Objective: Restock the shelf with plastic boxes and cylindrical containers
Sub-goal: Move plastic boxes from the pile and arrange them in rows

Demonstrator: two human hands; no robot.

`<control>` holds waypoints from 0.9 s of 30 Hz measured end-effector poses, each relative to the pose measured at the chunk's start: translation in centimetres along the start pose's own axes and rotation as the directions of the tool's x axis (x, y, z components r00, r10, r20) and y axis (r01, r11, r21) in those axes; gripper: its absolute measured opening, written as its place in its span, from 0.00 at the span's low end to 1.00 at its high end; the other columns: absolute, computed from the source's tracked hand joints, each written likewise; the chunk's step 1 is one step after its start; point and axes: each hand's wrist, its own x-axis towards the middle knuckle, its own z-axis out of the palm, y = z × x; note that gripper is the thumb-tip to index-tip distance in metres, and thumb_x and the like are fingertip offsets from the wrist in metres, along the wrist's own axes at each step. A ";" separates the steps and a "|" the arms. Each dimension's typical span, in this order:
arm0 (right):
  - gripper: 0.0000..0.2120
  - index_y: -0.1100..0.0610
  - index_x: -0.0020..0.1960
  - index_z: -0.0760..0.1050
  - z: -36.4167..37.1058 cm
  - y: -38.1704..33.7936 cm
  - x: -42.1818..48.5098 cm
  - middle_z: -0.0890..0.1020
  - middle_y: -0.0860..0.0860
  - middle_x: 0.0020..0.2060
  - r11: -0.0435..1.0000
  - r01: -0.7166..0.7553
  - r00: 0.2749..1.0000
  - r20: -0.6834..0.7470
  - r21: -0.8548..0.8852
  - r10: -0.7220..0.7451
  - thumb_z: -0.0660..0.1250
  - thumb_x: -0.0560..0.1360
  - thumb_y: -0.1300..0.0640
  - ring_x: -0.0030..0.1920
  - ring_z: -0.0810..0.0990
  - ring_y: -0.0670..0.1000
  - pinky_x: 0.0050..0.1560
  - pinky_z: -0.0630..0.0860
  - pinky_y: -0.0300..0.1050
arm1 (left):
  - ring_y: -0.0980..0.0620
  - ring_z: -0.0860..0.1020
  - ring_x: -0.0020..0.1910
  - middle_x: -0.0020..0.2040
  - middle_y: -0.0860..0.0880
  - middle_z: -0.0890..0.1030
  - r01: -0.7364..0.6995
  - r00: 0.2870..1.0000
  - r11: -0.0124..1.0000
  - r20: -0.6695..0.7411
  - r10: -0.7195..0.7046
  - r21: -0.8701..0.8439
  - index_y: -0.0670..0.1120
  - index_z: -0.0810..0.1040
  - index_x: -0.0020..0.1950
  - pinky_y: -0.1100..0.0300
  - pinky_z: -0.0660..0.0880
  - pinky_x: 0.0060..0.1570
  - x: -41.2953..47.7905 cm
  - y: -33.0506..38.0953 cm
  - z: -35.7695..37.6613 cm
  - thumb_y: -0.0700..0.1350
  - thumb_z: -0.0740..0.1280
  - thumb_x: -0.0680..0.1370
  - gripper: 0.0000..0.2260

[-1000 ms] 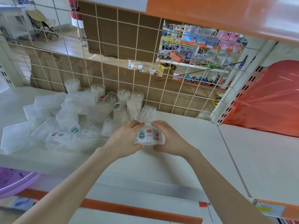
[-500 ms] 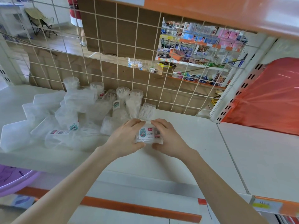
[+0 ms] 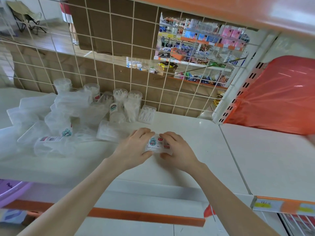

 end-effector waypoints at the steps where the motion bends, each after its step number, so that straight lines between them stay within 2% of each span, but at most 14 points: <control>1: 0.29 0.57 0.70 0.65 0.2 0.2 0.0 0.69 0.52 0.66 1.000 -0.018 1.000 0.010 0.002 0.018 0.69 0.71 0.57 0.63 0.68 0.55 0.61 0.68 0.50 | 0.51 0.63 0.68 0.70 0.51 0.64 0.000 1.000 1.000 -0.006 0.000 0.002 0.48 0.63 0.72 0.59 0.66 0.60 -0.1 0.0 0.1 0.51 0.64 0.76 0.26; 5: 0.28 0.57 0.69 0.65 0.6 0.7 0.2 0.69 0.52 0.64 0.997 -0.071 0.995 0.067 0.037 0.069 0.68 0.71 0.58 0.62 0.69 0.55 0.60 0.66 0.41 | 0.51 0.63 0.68 0.69 0.51 0.66 0.065 0.995 0.996 -0.078 -0.061 0.052 0.48 0.64 0.71 0.58 0.65 0.61 -0.5 -0.3 0.0 0.52 0.61 0.78 0.23; 8: 0.30 0.55 0.69 0.65 0.4 0.6 0.8 0.69 0.52 0.64 0.995 -0.081 0.991 0.112 0.062 0.074 0.69 0.70 0.54 0.63 0.68 0.54 0.63 0.66 0.45 | 0.48 0.66 0.66 0.67 0.49 0.70 0.149 0.978 0.985 -0.159 -0.134 0.085 0.46 0.68 0.69 0.54 0.67 0.59 -0.9 -0.7 -0.8 0.50 0.62 0.77 0.21; 11: 0.29 0.53 0.69 0.65 -0.4 -0.2 2.7 0.68 0.51 0.65 0.994 -0.066 0.993 0.102 0.087 0.057 0.69 0.71 0.50 0.65 0.65 0.54 0.65 0.63 0.46 | 0.41 0.73 0.60 0.61 0.43 0.76 0.186 0.960 0.975 -0.233 -0.154 0.120 0.41 0.74 0.63 0.49 0.71 0.54 -1.2 -1.1 -2.0 0.47 0.66 0.75 0.18; 14: 0.26 0.53 0.70 0.63 -1.1 -1.2 6.0 0.65 0.51 0.68 0.987 -0.123 0.991 0.069 0.106 0.116 0.64 0.74 0.50 0.69 0.61 0.54 0.66 0.63 0.49 | 0.37 0.78 0.51 0.52 0.40 0.80 0.219 0.945 0.959 -0.284 -0.162 0.182 0.39 0.79 0.55 0.46 0.75 0.46 -1.7 -1.7 -3.2 0.47 0.67 0.72 0.16; 16: 0.25 0.55 0.71 0.62 -1.1 -1.7 8.4 0.64 0.53 0.69 0.980 -0.153 0.988 0.050 0.129 0.147 0.62 0.76 0.52 0.69 0.61 0.55 0.67 0.63 0.52 | 0.36 0.78 0.49 0.51 0.39 0.80 0.252 0.939 0.948 -0.288 -0.189 0.197 0.38 0.79 0.54 0.45 0.75 0.43 -2.1 -2.2 -3.9 0.44 0.72 0.70 0.15; 20: 0.28 0.56 0.72 0.61 -0.1 -1.6 12.5 0.64 0.57 0.69 0.985 -0.164 0.983 0.094 0.056 0.159 0.64 0.75 0.52 0.69 0.62 0.59 0.66 0.65 0.56 | 0.37 0.77 0.52 0.55 0.40 0.79 0.308 0.920 0.928 -0.314 -0.235 0.209 0.39 0.78 0.56 0.47 0.74 0.47 -2.8 -3.5 -4.7 0.46 0.69 0.73 0.15; 24: 0.35 0.52 0.73 0.58 0.9 -0.2 15.3 0.62 0.57 0.70 0.986 -0.167 0.967 0.195 0.005 0.163 0.68 0.70 0.51 0.72 0.56 0.60 0.67 0.60 0.55 | 0.43 0.70 0.63 0.64 0.45 0.74 0.344 0.919 0.919 -0.271 -0.286 0.195 0.44 0.73 0.65 0.51 0.69 0.57 -2.8 -4.3 -4.5 0.50 0.64 0.77 0.19; 27: 0.38 0.50 0.73 0.57 1.4 0.5 16.5 0.60 0.55 0.71 0.986 -0.166 0.954 0.248 -0.021 0.166 0.70 0.67 0.50 0.73 0.52 0.59 0.69 0.58 0.58 | 0.48 0.65 0.67 0.68 0.50 0.69 0.353 0.923 0.913 -0.238 -0.303 0.205 0.48 0.68 0.68 0.56 0.65 0.61 -2.6 -4.8 -4.1 0.53 0.59 0.78 0.20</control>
